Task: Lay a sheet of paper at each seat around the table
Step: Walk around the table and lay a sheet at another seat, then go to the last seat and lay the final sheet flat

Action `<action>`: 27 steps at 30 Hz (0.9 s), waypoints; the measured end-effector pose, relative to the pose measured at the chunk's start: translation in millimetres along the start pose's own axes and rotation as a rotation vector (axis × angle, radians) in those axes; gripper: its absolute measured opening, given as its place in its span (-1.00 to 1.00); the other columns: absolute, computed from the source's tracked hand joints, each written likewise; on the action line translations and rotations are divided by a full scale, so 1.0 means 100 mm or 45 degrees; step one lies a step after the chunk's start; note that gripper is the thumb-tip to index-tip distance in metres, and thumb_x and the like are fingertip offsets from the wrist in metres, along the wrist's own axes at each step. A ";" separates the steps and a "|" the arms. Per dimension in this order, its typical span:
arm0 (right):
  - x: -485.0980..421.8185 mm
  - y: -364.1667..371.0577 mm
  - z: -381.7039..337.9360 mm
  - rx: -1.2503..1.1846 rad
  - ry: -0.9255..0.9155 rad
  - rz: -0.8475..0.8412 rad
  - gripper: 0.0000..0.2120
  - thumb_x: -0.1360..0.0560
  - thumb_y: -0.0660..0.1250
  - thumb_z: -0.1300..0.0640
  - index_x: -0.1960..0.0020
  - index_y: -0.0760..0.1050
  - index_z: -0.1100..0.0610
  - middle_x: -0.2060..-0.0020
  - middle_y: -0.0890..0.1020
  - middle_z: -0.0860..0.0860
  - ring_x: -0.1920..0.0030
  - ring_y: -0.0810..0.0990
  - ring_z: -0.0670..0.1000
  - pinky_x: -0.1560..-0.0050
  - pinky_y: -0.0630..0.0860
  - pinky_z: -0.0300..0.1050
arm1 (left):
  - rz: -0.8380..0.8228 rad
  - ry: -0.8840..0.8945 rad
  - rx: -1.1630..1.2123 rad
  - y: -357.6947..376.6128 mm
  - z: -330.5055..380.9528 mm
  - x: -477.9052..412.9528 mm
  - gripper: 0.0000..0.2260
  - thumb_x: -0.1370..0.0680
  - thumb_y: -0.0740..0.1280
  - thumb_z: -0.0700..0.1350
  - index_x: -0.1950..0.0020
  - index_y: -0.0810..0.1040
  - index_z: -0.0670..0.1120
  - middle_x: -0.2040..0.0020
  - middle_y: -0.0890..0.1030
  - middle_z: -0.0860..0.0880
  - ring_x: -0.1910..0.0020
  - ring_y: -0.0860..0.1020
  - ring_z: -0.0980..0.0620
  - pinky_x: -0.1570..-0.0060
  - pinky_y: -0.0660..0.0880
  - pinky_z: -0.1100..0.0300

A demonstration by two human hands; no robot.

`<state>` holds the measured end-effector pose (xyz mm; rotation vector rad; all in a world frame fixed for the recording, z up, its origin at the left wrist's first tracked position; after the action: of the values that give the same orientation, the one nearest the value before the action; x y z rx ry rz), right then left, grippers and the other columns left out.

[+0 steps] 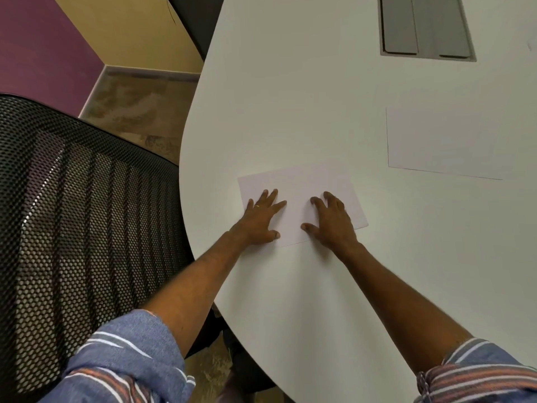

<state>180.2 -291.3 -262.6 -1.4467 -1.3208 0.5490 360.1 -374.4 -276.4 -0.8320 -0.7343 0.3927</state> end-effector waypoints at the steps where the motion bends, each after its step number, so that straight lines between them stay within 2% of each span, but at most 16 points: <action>1: 0.00 0.00 0.00 0.001 0.001 0.000 -0.27 -0.46 0.42 -0.16 -0.51 0.23 0.04 -0.55 0.15 0.15 -0.53 0.12 0.20 -0.45 0.26 0.21 | -0.004 -0.002 -0.005 0.00 0.00 -0.01 -0.15 -0.48 0.46 0.00 -0.63 0.03 0.04 -0.63 -0.18 -0.03 -0.60 -0.23 -0.04 -0.52 -0.19 -0.19; 11: 0.03 -0.01 0.02 0.049 -0.015 0.039 -0.28 -0.49 0.36 -0.20 -0.53 0.20 0.04 -0.55 0.16 0.13 -0.54 0.12 0.17 -0.45 0.25 0.24 | 0.029 -0.010 -0.053 -0.06 0.04 0.01 -0.21 -0.52 0.41 0.04 -0.63 0.04 0.04 -0.64 -0.14 -0.04 -0.60 -0.21 -0.07 -0.53 -0.17 -0.20; 15: 0.07 -0.11 0.06 0.095 -0.064 0.210 -0.32 -0.53 0.27 -0.25 -0.53 0.21 0.03 -0.54 0.24 0.08 -0.55 0.15 0.12 -0.47 0.18 0.24 | 0.121 0.021 -0.164 -0.12 0.09 0.05 -0.32 -0.60 0.27 0.09 -0.63 0.02 0.02 -0.64 -0.09 -0.03 -0.61 -0.20 -0.07 -0.54 -0.19 -0.19; 18: 0.09 -0.18 0.09 0.128 -0.058 0.210 -0.35 -0.58 0.18 -0.24 -0.56 0.17 0.04 -0.56 0.21 0.05 -0.58 0.09 0.10 -0.51 0.11 0.20 | 0.189 0.026 -0.226 -0.18 0.16 0.06 -0.39 -0.66 0.15 0.08 -0.64 -0.04 -0.01 -0.64 -0.08 -0.02 -0.61 -0.18 -0.04 -0.55 -0.16 -0.15; 22: 0.17 -0.31 0.14 0.128 -0.032 0.237 -0.36 -0.61 0.13 -0.23 -0.58 0.14 0.06 -0.57 0.19 0.07 -0.58 0.08 0.11 -0.51 0.14 0.18 | 0.310 0.042 -0.294 -0.29 0.28 0.13 -0.44 -0.69 0.04 0.05 -0.64 -0.08 -0.05 -0.64 -0.05 -0.03 -0.62 -0.10 -0.02 -0.56 -0.05 -0.10; 27: 0.32 -0.47 0.06 0.089 0.009 0.232 -0.29 -0.61 0.11 -0.25 -0.60 0.01 0.09 -0.59 0.08 0.11 -0.58 0.04 0.14 -0.51 0.17 0.15 | 0.427 0.045 -0.371 -0.48 0.36 0.33 -0.40 -0.65 -0.13 0.17 -0.63 -0.03 -0.08 -0.64 -0.01 -0.06 -0.61 -0.03 -0.05 -0.56 0.06 -0.07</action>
<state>164.5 -267.9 -213.3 -1.5183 -1.1596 0.7022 359.1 -366.4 -208.1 -1.2411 -0.6270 0.5767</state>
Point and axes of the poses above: each hand's wrist, its own x-axis away from the middle knuckle, its own y-axis out of the palm, z = x × y, the point moved 5 cm from there along -x, towards the middle knuckle
